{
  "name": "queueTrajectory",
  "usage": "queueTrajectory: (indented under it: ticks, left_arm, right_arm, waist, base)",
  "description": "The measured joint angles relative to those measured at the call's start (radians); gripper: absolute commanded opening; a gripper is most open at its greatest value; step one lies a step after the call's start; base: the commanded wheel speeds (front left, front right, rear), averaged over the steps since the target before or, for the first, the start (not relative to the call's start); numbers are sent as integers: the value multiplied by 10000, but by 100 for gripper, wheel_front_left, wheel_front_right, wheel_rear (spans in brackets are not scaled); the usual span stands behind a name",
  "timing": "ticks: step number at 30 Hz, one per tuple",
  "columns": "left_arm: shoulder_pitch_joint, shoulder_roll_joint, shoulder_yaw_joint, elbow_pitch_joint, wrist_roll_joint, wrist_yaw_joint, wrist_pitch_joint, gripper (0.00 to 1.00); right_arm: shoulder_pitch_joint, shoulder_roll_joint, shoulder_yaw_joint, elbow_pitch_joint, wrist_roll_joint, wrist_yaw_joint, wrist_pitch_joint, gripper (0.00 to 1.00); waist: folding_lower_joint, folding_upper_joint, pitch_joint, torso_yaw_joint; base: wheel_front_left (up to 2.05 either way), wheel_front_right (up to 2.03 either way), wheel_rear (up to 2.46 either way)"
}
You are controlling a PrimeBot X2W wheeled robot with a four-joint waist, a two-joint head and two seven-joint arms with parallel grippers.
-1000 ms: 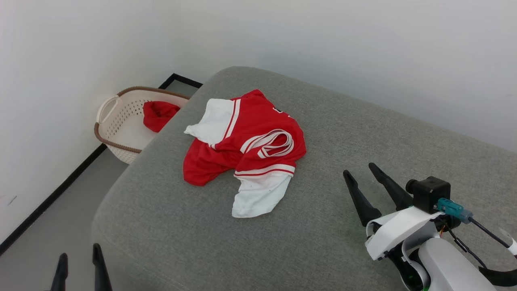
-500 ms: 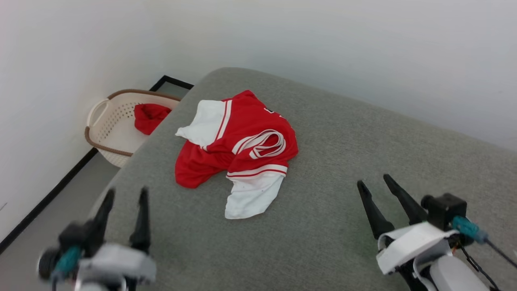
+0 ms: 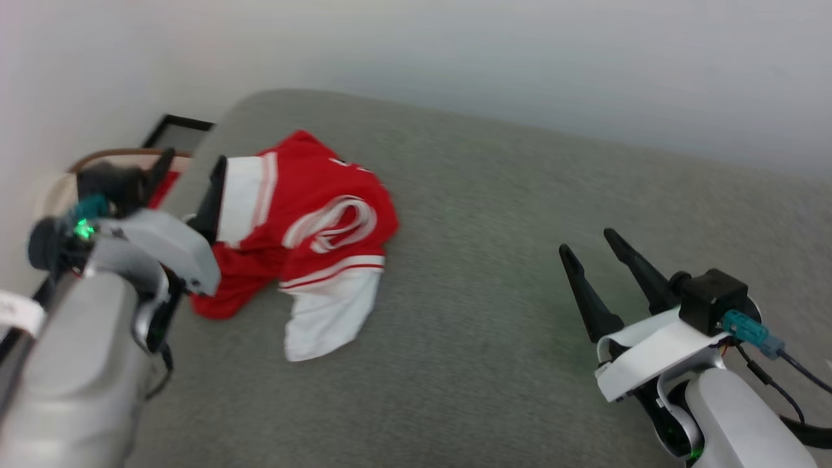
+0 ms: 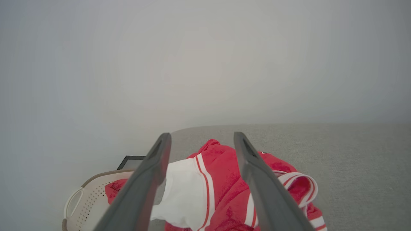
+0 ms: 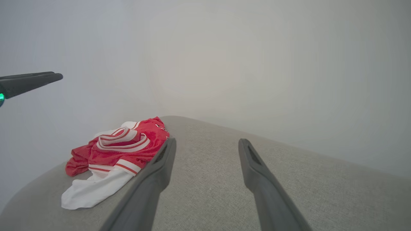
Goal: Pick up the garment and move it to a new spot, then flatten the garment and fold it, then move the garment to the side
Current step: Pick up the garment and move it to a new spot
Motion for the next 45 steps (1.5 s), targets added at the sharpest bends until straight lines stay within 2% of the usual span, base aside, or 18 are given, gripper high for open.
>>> queueTrajectory:
  ticks: [3,6,10,14,19,30,38,39,40,45]
  left_arm:
    - [-882,504,-882,813,-740,-2,502,100]
    - [-1465,903,-1847,1344,-1843,-4,1457,100]
    - [-1891,1565,-3177,1498,-3555,-10,3287,100]
    - [-2361,2182,-4109,1764,-4727,-8,5053,100]
    - [-2577,2403,-4840,1977,-5871,-8,6521,100]
    - [-3079,2665,-5331,2612,-7200,-15,6909,100]
    - [-3284,2811,-5683,2715,-7827,-13,7170,100]
    - [-3304,2821,-5745,2713,-7881,-13,7170,62]
    - [-3329,2836,-5823,2685,-7889,-13,7164,0]
    - [-3360,2782,-6063,2688,-8128,-12,6853,0]
  right_arm:
    - [-171,-35,36,-63,-12,0,0,100]
    - [-339,-15,92,-136,-44,0,-4,100]
    - [-500,-19,138,-240,-54,0,-6,100]
    - [-532,-81,109,-336,-58,0,-6,100]
    - [-696,-155,88,-428,-69,0,-6,100]
    - [-1152,-278,297,-871,-255,0,-6,100]
    - [-1226,-303,349,-1340,-339,0,88,100]
    - [-1227,-305,345,-1371,-341,0,98,100]
    - [-1228,-307,339,-1394,-343,0,142,100]
    - [-1228,-316,307,-1459,-355,0,171,100]
  waist:
    - [0,1,338,-506]
    - [0,0,653,-991]
    - [0,0,1070,-1585]
    - [0,0,1532,-2026]
    - [0,1,2071,-2430]
    - [0,0,3082,-2948]
    - [0,0,3318,-3070]
    - [0,0,3313,-3065]
    - [0,0,3305,-3057]
    - [0,1,3215,-3015]
  base:
    - [0,0,0]
    - [0,0,0]
    - [0,0,0]
    - [0,0,0]
    - [0,0,0]
    - [0,0,0]
    - [0,0,0]
    - [0,0,0]
    - [0,0,0]
    - [0,0,0]
